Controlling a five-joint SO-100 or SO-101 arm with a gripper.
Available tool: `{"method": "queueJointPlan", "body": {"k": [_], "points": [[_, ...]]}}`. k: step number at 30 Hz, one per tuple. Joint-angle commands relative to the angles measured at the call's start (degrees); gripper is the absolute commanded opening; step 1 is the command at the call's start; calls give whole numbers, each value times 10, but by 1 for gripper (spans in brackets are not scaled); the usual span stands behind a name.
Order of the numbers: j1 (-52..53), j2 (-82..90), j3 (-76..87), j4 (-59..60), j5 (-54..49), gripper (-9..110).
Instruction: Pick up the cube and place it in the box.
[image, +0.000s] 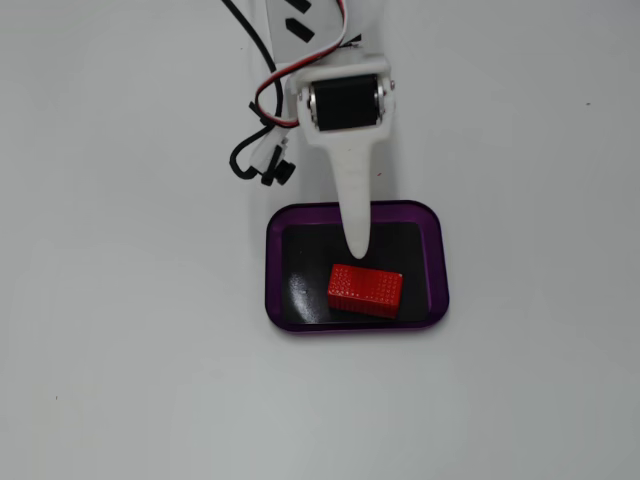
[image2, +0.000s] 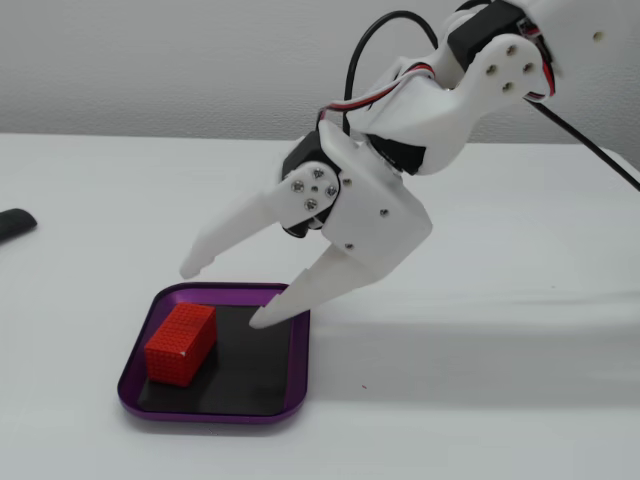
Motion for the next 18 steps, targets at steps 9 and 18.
{"method": "queueJointPlan", "body": {"k": [9, 18], "points": [[4, 312, 51, 168, -4, 20], [5, 708, 287, 287, 0, 20]]}}
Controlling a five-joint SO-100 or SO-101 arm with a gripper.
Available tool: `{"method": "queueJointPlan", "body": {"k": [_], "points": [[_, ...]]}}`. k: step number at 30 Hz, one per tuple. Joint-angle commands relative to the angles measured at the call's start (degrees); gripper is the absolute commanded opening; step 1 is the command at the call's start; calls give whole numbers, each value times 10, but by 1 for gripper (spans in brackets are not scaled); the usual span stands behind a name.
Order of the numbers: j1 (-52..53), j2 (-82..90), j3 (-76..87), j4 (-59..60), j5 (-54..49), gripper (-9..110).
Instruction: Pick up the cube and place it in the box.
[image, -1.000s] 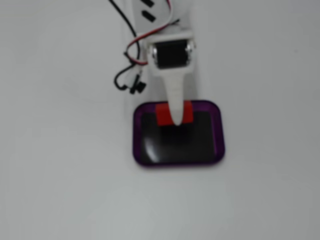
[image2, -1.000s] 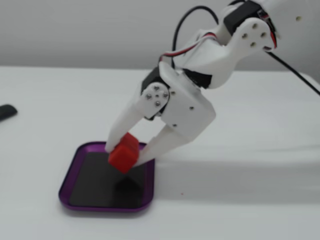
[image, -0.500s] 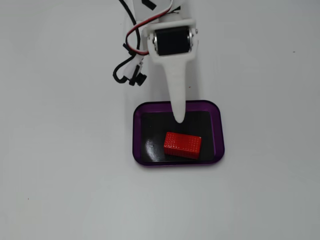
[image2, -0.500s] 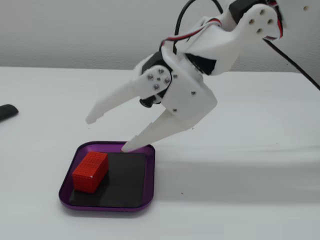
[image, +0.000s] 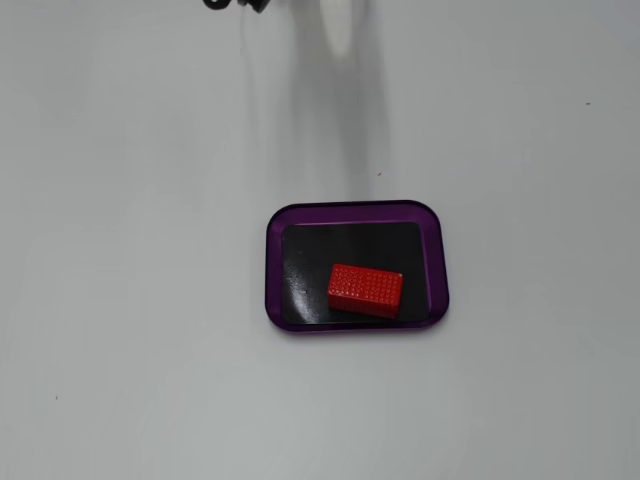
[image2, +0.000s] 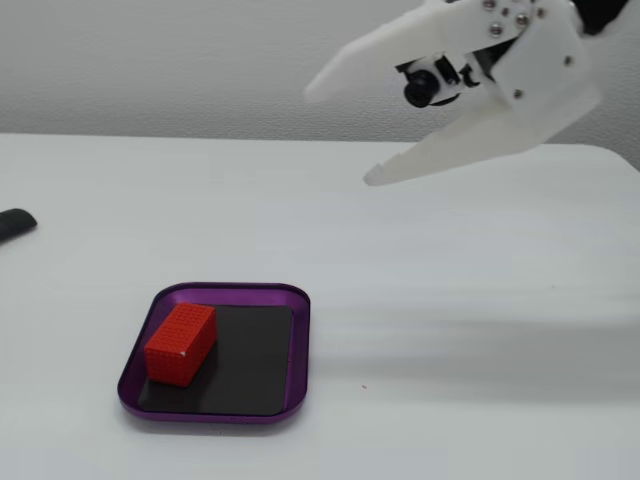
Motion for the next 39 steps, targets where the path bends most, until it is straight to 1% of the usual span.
{"method": "queueJointPlan", "body": {"k": [1, 5, 10, 16, 21, 23, 25, 28, 30, 39], "points": [[11, 135, 85, 34, -2, 20], [54, 282, 190, 90, -4, 20], [64, 403, 267, 166, -1, 20], [63, 395, 304, 225, 3, 20], [58, 395, 317, 321, 4, 20], [62, 395, 316, 334, 4, 19], [62, 395, 316, 338, 4, 14], [62, 395, 316, 342, 3, -1], [62, 395, 316, 344, 3, 1], [61, 395, 316, 363, 0, 0]]}}
